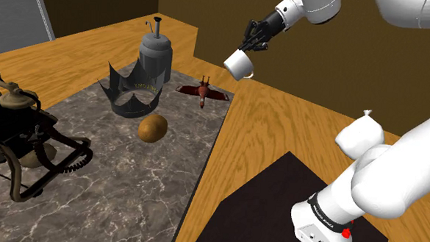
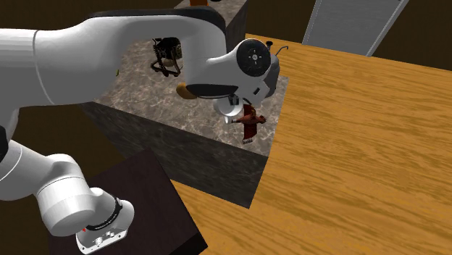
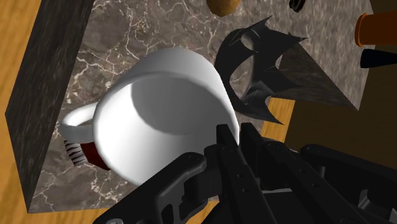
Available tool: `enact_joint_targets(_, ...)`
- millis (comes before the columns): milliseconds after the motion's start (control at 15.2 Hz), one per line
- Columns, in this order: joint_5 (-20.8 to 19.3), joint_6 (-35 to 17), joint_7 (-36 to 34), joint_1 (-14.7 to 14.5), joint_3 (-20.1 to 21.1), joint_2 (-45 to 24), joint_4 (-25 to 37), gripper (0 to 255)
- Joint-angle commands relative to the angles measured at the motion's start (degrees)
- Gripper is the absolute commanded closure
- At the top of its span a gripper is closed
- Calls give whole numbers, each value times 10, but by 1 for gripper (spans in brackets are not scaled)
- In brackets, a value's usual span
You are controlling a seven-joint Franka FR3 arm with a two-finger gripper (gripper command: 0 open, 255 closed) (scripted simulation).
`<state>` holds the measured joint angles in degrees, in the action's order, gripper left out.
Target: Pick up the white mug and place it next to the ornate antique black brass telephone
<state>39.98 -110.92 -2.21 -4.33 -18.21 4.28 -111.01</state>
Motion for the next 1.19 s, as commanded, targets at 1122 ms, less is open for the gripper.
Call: enact_joint_targets(1122, -22, 113, -82, 4, -5, -5, 142, 255)
